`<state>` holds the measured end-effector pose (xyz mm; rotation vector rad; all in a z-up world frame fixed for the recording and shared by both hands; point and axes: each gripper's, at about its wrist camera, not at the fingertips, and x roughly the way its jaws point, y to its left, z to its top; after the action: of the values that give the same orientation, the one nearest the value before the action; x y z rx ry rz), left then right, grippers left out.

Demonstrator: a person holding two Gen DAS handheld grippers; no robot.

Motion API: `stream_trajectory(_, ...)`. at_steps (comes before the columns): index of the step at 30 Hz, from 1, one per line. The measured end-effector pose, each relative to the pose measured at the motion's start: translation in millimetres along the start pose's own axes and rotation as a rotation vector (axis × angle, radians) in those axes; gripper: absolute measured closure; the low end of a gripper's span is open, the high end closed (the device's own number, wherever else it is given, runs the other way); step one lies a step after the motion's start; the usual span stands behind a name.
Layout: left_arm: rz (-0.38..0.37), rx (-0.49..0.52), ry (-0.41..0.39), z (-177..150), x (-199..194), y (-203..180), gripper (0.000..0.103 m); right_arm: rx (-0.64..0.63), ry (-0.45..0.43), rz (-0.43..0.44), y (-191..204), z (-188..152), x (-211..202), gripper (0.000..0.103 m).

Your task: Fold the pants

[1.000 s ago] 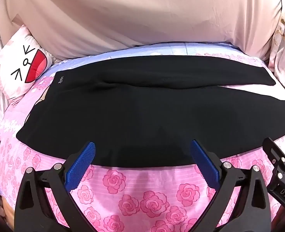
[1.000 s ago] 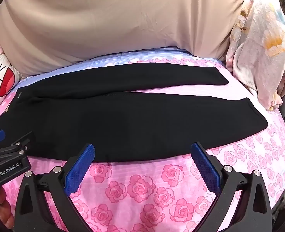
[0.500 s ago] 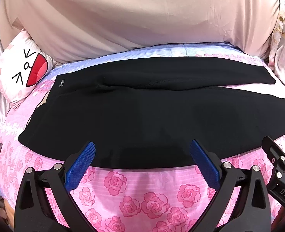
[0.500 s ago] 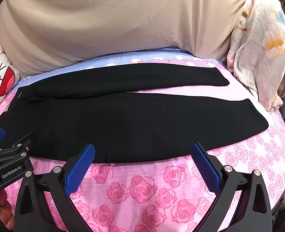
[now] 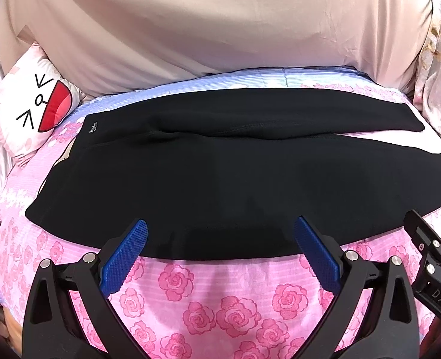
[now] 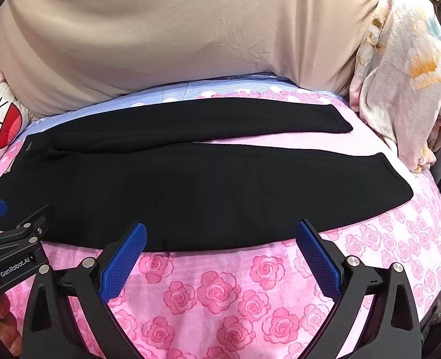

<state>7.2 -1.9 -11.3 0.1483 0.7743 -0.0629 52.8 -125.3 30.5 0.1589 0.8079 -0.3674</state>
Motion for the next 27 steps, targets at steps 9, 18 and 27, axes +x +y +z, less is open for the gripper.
stream_trajectory(9,-0.006,0.013,-0.002,2,1,-4,0.006,0.011,0.003,-0.011,-5,0,-1,0.005)
stream_trajectory(18,-0.002,0.017,-0.005,2,-1,-9,0.006,0.009,-0.001,-0.011,-8,-1,-3,0.005)
stream_trajectory(27,0.008,0.015,-0.013,0,-6,-10,0.006,0.010,0.002,0.000,-9,-1,-4,0.005)
